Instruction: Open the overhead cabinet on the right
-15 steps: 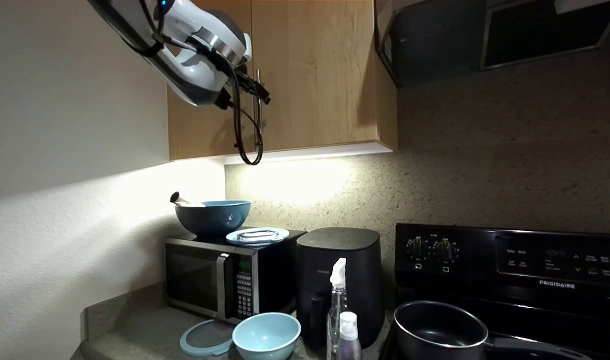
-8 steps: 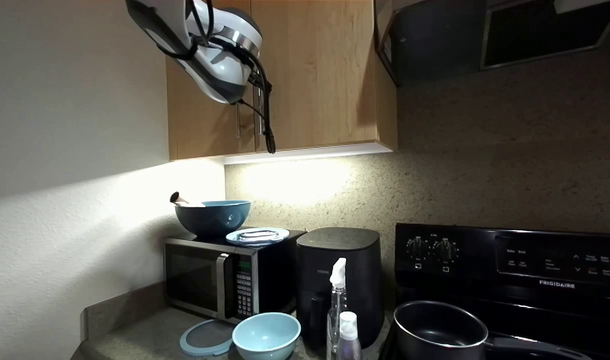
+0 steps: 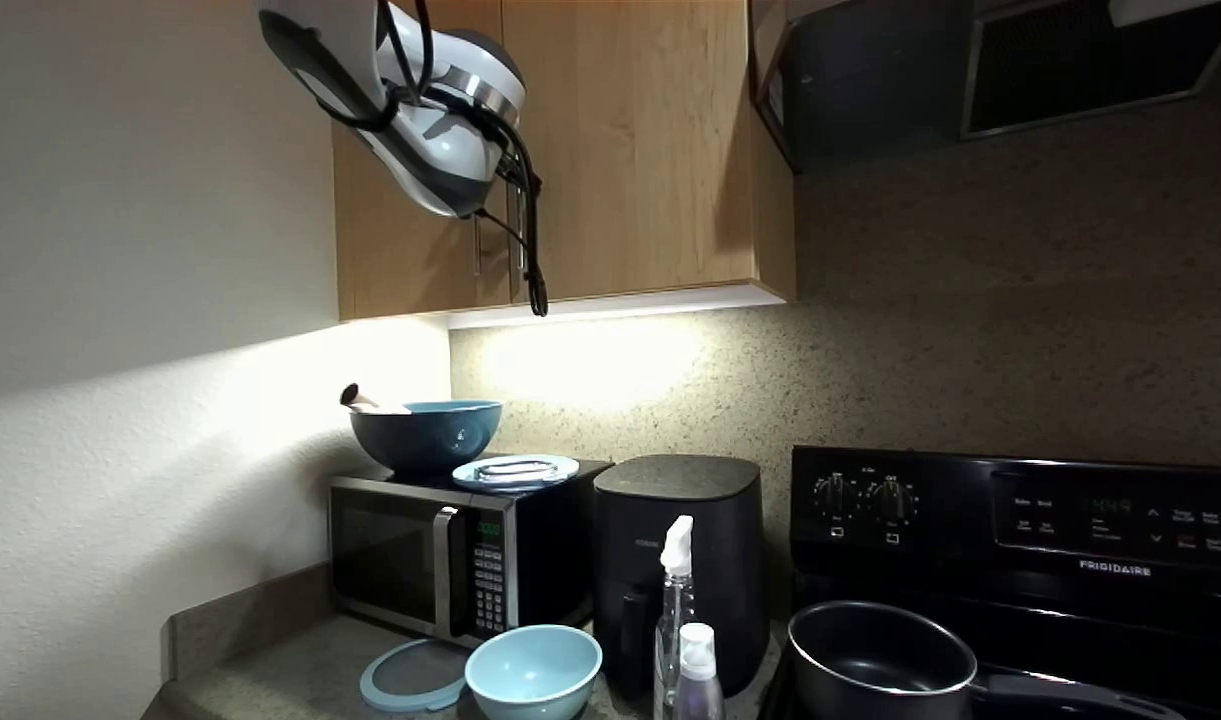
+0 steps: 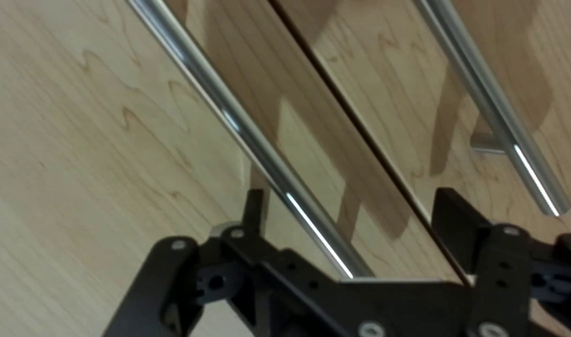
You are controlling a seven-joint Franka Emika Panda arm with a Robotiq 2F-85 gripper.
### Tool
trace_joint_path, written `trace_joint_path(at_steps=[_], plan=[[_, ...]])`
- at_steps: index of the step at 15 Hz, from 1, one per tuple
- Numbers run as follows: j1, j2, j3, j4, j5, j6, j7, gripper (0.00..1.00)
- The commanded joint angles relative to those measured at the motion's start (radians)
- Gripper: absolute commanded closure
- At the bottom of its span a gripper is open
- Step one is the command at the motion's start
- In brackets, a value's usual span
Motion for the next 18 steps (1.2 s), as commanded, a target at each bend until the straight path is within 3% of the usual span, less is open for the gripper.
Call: trace_joint_path(at_steps=[1, 7, 9, 10, 15, 18], plan=[[0.000, 0.002, 0.002, -0.007, 0.015, 0.015, -0.028, 0.40], [0.001, -0.019, 0.000, -0.037, 0.025, -0.001, -0.031, 0.77], [0.005, -0.071, -0.001, -0.108, 0.047, -0.048, -0.071, 0.85], [0.012, -0.122, -0.001, -0.195, 0.109, -0.083, -0.147, 0.92], [0.075, -0.249, -0.037, -0.283, 0.394, -0.264, -0.482, 0.93], [0.104, -0.328, -0.060, -0.311, 0.487, -0.392, -0.576, 0.93]])
